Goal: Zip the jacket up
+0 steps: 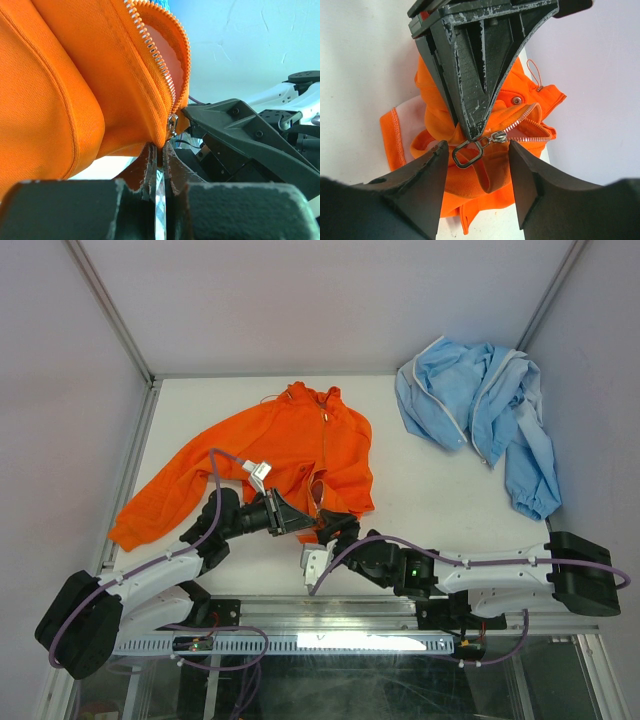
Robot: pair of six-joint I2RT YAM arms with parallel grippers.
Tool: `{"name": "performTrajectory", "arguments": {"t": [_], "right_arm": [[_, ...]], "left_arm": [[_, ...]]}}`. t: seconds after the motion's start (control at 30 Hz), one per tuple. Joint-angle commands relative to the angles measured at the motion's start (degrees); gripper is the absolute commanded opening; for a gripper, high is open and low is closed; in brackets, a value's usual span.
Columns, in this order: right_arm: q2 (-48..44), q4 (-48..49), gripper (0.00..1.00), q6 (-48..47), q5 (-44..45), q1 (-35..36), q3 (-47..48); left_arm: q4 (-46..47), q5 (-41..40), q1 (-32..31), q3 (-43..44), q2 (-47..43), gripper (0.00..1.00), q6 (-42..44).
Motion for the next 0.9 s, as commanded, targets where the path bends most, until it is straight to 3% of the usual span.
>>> {"name": "performTrajectory", "arguments": {"t": [0.0, 0.27, 0.57, 0.87], "right_arm": [[-1.1, 1.9, 0.52, -1.8, -0.9, 0.9, 2.8], [-0.6, -0.4, 0.44, -3.3, 0.5, 0.9, 4.0], [1.6, 0.4, 0.54, -6.2, 2.4, 1.0, 2.5], [4.7, 4.9, 0.55, -9.5, 5.6, 1.4, 1.6]], "left_arm": [[0.3, 1.5, 0.2, 2.6, -1.3, 0.0, 0.8], [-0.3, 1.6, 0.2, 2.7, -1.9, 0.0, 0.9], [-1.3, 1.4, 0.1, 3.1, -2.6, 0.0, 1.3], [-1.3, 1.7, 0.2, 3.3, -2.2, 0.0, 1.4]]}}
